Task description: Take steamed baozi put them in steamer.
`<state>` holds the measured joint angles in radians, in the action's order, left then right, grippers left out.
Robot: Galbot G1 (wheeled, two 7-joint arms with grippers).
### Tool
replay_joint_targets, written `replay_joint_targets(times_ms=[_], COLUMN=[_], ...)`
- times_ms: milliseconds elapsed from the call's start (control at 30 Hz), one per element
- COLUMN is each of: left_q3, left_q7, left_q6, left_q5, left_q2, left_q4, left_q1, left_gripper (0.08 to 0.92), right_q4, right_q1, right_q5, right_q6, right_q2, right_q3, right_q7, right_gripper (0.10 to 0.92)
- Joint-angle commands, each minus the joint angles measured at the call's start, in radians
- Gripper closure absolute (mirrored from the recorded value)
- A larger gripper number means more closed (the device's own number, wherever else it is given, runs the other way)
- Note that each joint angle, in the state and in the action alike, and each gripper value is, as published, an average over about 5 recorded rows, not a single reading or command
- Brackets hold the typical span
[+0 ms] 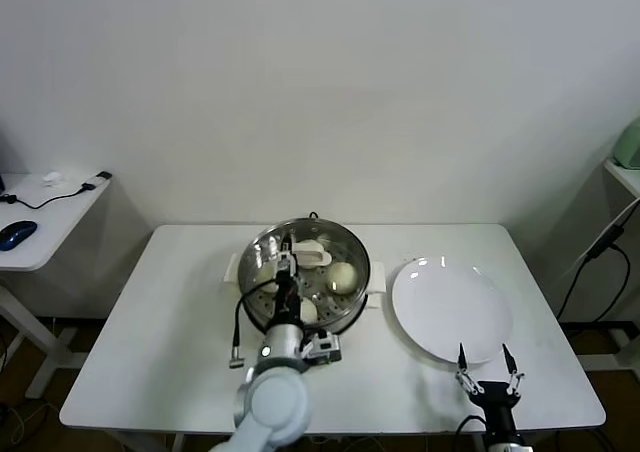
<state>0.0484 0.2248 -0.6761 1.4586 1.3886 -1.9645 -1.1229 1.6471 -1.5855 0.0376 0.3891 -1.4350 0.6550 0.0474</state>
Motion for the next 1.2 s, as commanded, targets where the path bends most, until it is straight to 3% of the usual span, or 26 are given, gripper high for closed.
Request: replay_joint_targets(times_ms=[33,200,367,600,700,833,967,1200], left_q3=[0.004,-0.043,-0.166,-0.560,-0.703,-0.780,-0.754,-0.701], left_q7=[0.018,-0.035,-0.150,-0.326,-0.373,-0.409,-0.404,-0.351], left_q6=[-0.002,0.038,0.164,0.359,0.486,0.644,0.760,0.915], left_q5=[-0.081,-0.207,-0.510,-1.256,-1.550,-1.773,-1.843,-1.850], left_q2=[-0.034,-0.086,-0.115,-0.081,-0.106,-0.172,-0.209,-0.209], left_q4=[-0.099,-0.192,-0.257,-0.244,-0.184,-0.048,0.079,0.277], left_q1=[-0.015,-0.068,-0.144,-0.226,-0.274,-0.342,-0.381,-0.370], left_gripper=[0.337,0.207,0.178,0.177,0.177,0.177,0.177,0.177], right_q4=[0.009,0.040,0.065,0.067,0.060,0.051,0.045,0.047], right_q1=[0.000,-0.004,0.000,-0.007,0.002,0.012,0.013,0.005], right_q5=[0.051,0.092,0.120,0.167,0.168,0.184,0.203,0.206], right_q6=[-0.052,-0.036,-0.008,-0.006,-0.005,-0.019,-0.042,-0.053], right_q2=[-0.001,0.005,0.020,0.040,0.029,0.030,0.034,0.042], right_q3=[-0.010,-0.015,-0.006,-0.024,-0.013,-0.009,-0.012,-0.018], right_q7=[-0.013,-0.010,-0.021,-0.028,-0.033,-0.033,-0.038,-0.046], right_gripper=[0.203,0.202,0.203,0.203,0.203,0.202,0.203,0.203])
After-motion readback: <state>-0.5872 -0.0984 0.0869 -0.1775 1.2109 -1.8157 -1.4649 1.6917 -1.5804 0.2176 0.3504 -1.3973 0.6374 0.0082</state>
